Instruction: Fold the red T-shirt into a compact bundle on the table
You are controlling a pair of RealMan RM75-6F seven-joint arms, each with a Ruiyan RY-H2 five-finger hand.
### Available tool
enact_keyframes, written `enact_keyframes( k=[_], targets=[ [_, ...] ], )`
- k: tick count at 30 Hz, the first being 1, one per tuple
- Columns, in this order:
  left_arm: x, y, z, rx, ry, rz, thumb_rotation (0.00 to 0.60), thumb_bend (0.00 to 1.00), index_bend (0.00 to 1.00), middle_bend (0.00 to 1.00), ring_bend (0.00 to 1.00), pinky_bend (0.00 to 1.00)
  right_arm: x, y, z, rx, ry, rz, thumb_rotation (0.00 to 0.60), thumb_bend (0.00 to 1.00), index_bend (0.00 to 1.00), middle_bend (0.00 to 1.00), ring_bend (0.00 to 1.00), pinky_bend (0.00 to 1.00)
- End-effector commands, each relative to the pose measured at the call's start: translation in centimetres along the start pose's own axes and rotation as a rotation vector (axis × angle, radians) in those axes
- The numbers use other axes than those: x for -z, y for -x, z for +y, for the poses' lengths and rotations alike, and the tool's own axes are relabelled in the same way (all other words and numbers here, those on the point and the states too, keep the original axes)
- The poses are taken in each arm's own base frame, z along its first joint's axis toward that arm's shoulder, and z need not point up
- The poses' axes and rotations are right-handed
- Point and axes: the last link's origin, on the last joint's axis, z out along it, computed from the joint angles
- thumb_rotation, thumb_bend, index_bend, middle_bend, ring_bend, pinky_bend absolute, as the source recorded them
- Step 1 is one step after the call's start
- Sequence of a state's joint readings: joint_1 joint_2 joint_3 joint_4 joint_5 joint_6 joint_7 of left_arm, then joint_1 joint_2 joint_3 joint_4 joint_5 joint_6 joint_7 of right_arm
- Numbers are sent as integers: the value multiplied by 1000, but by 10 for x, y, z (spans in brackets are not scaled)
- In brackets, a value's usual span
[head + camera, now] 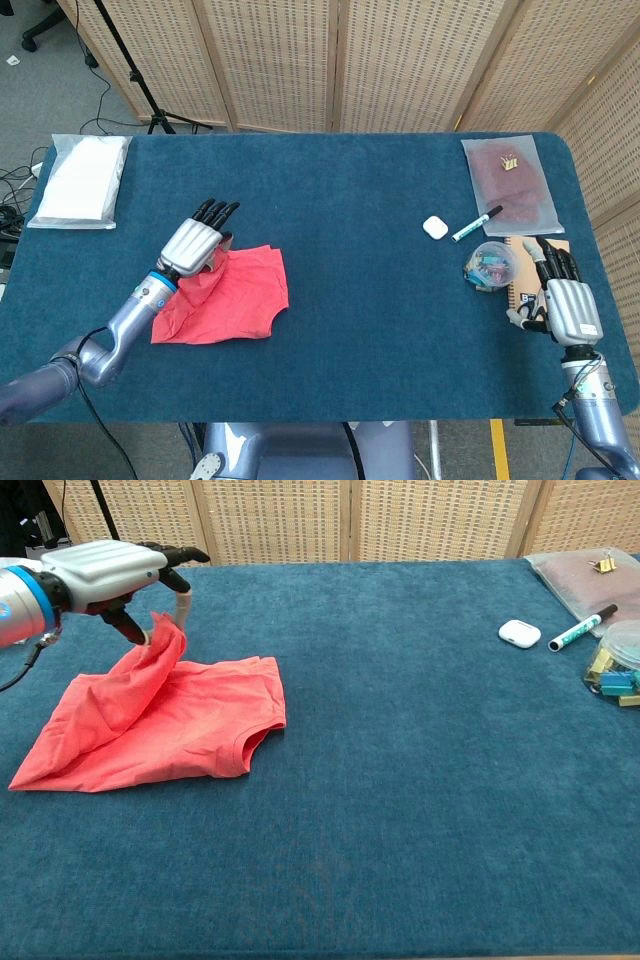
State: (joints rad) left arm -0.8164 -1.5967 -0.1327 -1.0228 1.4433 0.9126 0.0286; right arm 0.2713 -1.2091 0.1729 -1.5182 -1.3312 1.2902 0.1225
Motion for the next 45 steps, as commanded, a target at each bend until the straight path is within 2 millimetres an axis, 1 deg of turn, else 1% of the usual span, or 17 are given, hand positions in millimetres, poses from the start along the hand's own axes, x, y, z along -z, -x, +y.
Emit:
enact_keyframes(
  k=[1, 14, 16, 17, 19, 20, 21, 22, 24, 27, 30, 33, 35, 38, 41, 43, 45],
  targets=[
    [-13, 2, 12, -2, 0, -11, 600, 562, 749, 0, 0, 0, 0, -1, 1, -3, 2, 1, 600, 0, 0, 0, 0, 0],
    [-42, 11, 48, -46, 25, -35, 600, 554, 749, 0, 0, 0, -2, -4, 4, -18, 11, 1, 600, 0, 0, 0, 0, 0],
    [-45, 16, 56, -56, 37, -55, 600, 537, 745, 0, 0, 0, -2, -4, 4, -20, 11, 0, 600, 0, 0, 0, 0, 0],
    [-46, 18, 58, -59, 34, -57, 600, 512, 681, 0, 0, 0, -1, -5, 4, -21, 11, -1, 600, 0, 0, 0, 0, 0],
    [-47, 21, 62, -38, 33, -57, 600, 440, 364, 0, 0, 0, -1, -5, 4, -23, 11, -2, 600, 0, 0, 0, 0, 0],
    [-47, 20, 64, 3, 29, -36, 600, 386, 157, 0, 0, 0, -1, -5, 4, -24, 10, -3, 600, 0, 0, 0, 0, 0],
    [-47, 19, 66, 32, 30, -19, 600, 329, 27, 0, 0, 0, -1, -5, 4, -24, 10, -2, 600, 0, 0, 0, 0, 0],
    [-47, 18, 66, 50, 33, -4, 600, 294, 0, 0, 0, 0, -1, -5, 4, -24, 10, -2, 600, 0, 0, 0, 0, 0],
    [-46, 14, 66, 85, 42, 39, 600, 222, 0, 0, 0, 0, 0, -5, 4, -24, 10, -2, 600, 0, 0, 0, 0, 0],
    [-44, 7, 62, 126, 55, 88, 600, 179, 0, 0, 0, 0, 0, -5, 4, -23, 10, -2, 600, 0, 0, 0, 0, 0],
    [-40, 0, 53, 158, 58, 117, 600, 158, 0, 0, 0, 0, 0, -4, 3, -22, 8, -6, 600, 0, 0, 0, 0, 0],
    [-30, -2, 42, 181, 62, 118, 600, 159, 0, 0, 0, 0, 0, -4, 3, -21, 8, -6, 600, 0, 0, 0, 0, 0],
    [-21, -1, 31, 168, 49, 113, 600, 164, 0, 0, 0, 0, 1, -4, 3, -23, 9, -6, 600, 0, 0, 0, 0, 0],
    [6, 11, -2, 129, -5, 68, 600, 186, 0, 0, 0, 0, 1, -4, 3, -24, 10, -7, 600, 0, 0, 0, 0, 0],
    [24, 20, -24, 122, -33, 35, 600, 211, 0, 0, 0, 0, 0, -3, 2, -21, 7, -13, 600, 0, 0, 0, 0, 0],
    [33, 25, -38, 125, -52, 26, 600, 220, 29, 0, 0, 0, 0, -2, 2, -20, 6, -16, 600, 0, 0, 0, 0, 0],
    [40, 31, -48, 133, -67, 19, 600, 233, 89, 0, 0, 0, 1, -1, 1, -18, 4, -18, 600, 0, 0, 0, 0, 0]
  ],
)
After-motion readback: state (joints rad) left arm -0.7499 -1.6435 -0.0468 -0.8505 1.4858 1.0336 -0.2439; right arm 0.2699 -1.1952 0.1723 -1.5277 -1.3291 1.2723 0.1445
